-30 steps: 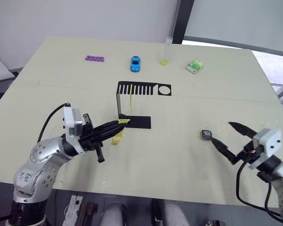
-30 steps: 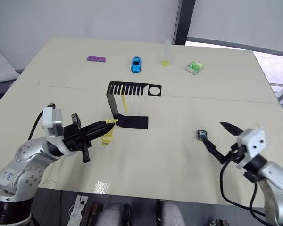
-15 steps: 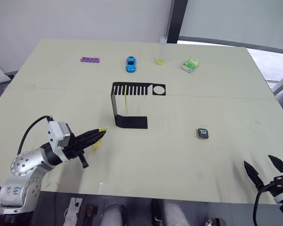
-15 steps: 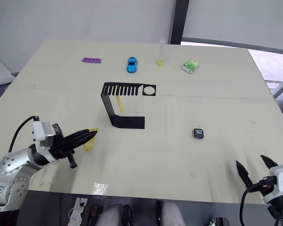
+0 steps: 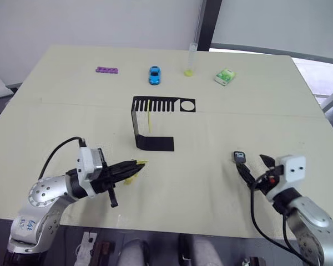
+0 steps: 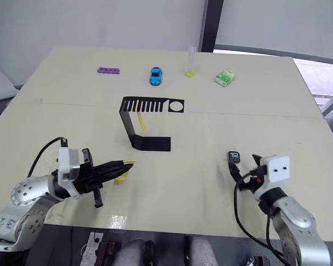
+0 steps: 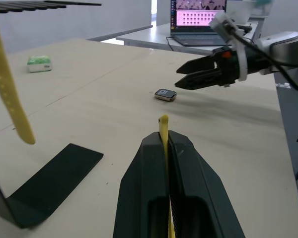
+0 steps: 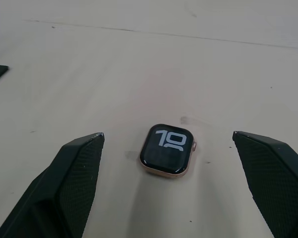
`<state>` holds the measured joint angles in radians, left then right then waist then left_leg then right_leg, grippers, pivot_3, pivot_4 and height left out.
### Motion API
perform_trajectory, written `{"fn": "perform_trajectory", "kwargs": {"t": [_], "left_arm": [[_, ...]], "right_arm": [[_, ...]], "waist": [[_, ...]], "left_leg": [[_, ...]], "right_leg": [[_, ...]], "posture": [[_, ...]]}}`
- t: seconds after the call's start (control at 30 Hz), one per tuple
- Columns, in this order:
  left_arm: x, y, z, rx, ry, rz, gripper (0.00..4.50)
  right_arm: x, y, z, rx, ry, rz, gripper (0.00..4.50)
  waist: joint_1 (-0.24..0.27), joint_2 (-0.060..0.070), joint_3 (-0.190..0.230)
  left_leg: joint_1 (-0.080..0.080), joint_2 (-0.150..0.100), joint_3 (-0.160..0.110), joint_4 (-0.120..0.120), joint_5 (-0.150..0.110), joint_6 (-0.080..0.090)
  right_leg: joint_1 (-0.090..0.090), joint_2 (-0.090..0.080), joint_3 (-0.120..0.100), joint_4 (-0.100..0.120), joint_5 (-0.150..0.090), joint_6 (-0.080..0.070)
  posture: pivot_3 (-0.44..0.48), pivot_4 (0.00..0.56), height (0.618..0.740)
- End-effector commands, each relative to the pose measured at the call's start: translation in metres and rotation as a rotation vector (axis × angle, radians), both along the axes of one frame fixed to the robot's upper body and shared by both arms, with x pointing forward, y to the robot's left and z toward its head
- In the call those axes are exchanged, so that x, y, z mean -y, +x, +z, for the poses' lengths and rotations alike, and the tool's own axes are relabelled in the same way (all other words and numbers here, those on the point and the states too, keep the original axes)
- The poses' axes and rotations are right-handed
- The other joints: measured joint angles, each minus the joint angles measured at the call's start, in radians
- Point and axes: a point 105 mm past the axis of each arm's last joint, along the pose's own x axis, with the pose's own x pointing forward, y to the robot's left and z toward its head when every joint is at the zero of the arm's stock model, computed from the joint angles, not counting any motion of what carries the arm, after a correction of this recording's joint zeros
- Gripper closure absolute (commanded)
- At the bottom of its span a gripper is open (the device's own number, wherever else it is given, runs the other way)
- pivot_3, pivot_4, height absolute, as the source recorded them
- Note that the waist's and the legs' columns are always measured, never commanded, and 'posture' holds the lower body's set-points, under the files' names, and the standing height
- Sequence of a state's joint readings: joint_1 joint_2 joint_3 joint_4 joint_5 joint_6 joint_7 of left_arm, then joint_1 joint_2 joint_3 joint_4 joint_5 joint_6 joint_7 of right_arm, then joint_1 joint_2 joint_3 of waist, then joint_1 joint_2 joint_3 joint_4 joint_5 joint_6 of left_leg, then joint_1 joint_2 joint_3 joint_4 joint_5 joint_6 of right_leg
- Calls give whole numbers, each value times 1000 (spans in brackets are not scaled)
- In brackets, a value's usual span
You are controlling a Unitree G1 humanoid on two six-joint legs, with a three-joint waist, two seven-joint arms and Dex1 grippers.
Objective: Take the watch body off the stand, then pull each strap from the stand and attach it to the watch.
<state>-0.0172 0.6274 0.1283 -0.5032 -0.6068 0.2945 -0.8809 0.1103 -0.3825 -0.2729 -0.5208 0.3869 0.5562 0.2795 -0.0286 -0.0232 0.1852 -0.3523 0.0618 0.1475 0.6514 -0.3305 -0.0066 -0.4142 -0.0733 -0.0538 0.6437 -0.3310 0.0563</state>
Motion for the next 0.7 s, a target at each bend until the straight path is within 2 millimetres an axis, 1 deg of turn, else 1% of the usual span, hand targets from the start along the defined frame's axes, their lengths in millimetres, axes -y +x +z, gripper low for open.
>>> {"fn": "perform_trajectory", "kwargs": {"t": [0.03,0.1,0.17,0.27,0.43,0.53,0.7], "left_arm": [[10,-4,10,34,-15,-39,4500],[11,-4,9,36,-5,-50,4500],[11,-3,7,32,6,-58,4500],[10,-2,5,29,15,-66,4500],[9,0,6,30,16,-68,4500],[10,0,6,30,14,-71,4500],[12,-1,6,29,13,-71,4500]], "right_arm": [[5,7,-2,-17,-45,-86,87],[3,10,-8,-50,-34,-105,87],[-4,12,-15,-87,-23,-95,87],[-12,16,-18,-108,-7,-100,87],[-11,21,-20,-123,4,-134,87],[-10,22,-25,-157,-2,-148,87],[-12,21,-28,-184,12,-146,87]], "waist": [[0,0,0],[0,0,0],[-1,0,0],[-3,0,0],[-2,0,0],[-1,0,0],[-1,-1,-1]], "left_leg": [[0,0,0,0,0,0],[0,0,0,0,0,0],[0,0,0,0,0,0],[0,0,0,0,0,0],[0,0,0,1,1,0],[0,0,0,1,1,0],[0,0,0,2,1,0]], "right_leg": [[0,0,0,0,0,0],[0,0,0,0,0,0],[0,1,0,0,0,0],[0,1,0,0,0,0],[0,1,0,1,0,0],[0,1,0,1,0,0],[0,1,0,1,0,0]], "posture": [[0,150,740],[0,150,740],[0,150,740],[0,150,740],[0,150,740],[0,150,740],[0,150,740]]}}
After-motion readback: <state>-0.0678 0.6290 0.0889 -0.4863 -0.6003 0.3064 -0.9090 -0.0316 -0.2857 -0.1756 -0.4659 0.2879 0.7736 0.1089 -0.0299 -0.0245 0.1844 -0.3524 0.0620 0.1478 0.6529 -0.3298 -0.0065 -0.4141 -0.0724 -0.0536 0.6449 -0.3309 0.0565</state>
